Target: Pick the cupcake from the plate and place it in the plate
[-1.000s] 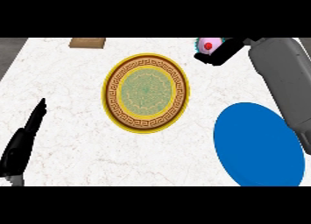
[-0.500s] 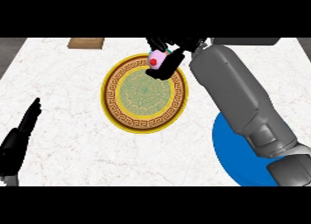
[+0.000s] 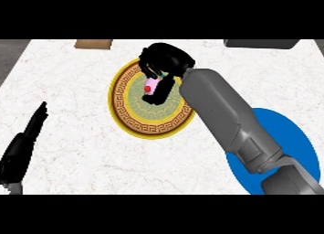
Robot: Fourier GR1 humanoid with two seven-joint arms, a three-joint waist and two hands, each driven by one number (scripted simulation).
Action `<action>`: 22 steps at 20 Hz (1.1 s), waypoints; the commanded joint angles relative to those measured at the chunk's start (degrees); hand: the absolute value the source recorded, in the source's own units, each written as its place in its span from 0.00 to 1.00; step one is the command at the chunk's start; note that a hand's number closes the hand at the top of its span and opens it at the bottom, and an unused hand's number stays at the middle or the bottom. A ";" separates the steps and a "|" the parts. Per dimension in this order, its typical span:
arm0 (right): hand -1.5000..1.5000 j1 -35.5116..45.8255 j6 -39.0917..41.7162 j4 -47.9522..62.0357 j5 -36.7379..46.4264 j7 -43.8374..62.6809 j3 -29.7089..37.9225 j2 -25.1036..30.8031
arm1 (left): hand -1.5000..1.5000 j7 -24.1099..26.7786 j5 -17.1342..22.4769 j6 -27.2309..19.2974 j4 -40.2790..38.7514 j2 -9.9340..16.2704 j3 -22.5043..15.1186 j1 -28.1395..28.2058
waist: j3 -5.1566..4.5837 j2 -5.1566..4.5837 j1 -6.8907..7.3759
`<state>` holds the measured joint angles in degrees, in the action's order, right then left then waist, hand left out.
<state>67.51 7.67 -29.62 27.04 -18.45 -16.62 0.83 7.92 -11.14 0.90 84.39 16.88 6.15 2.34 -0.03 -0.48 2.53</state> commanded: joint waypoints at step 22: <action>0.00 0.06 -5.13 10.18 -30.66 -1.51 14.37 7.21 | 0.50 1.80 -0.61 0.78 1.80 -0.48 0.40 2.36 | 0.08 -0.43 -0.14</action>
<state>68.40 -2.54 -20.95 0.99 -17.23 -7.64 3.29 7.82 -12.12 1.02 85.62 15.85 6.13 3.07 0.01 -0.83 2.62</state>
